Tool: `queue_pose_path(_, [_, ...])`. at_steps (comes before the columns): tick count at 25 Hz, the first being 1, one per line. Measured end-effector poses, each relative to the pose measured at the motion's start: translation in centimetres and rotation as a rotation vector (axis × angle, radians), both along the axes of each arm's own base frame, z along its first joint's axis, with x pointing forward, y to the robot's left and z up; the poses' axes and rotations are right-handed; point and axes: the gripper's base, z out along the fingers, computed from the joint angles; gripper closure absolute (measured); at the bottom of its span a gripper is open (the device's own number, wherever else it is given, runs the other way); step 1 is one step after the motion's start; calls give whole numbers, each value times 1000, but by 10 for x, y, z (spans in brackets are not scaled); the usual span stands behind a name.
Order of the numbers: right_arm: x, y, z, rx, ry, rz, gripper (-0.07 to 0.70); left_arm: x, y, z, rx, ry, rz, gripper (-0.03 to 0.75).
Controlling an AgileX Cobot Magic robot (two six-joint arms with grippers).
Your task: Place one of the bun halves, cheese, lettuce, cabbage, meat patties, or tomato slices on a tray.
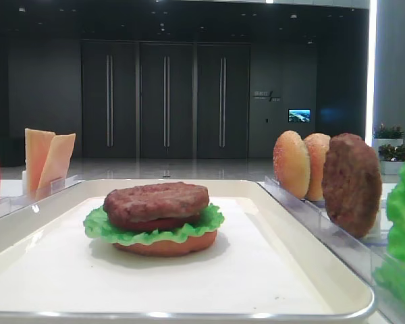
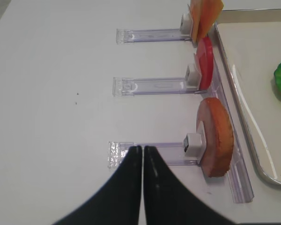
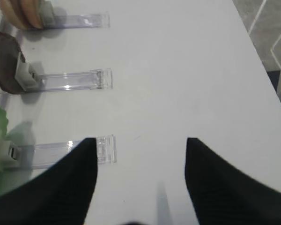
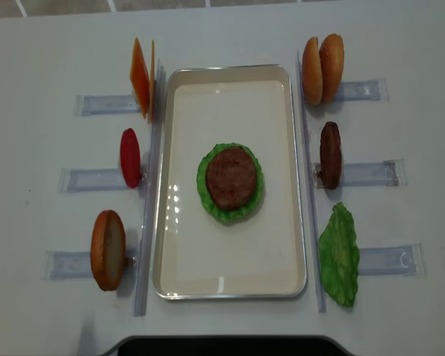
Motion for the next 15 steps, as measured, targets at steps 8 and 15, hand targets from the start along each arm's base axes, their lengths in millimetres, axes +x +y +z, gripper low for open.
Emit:
queue_pose_path(8, [-13, 2, -1, -17, -90, 31, 240, 0, 0, 0, 0, 0, 0, 715])
queue_pose_path(15, [-13, 2, -1, -17, -90, 32, 240, 0, 0, 0, 0, 0, 0, 715])
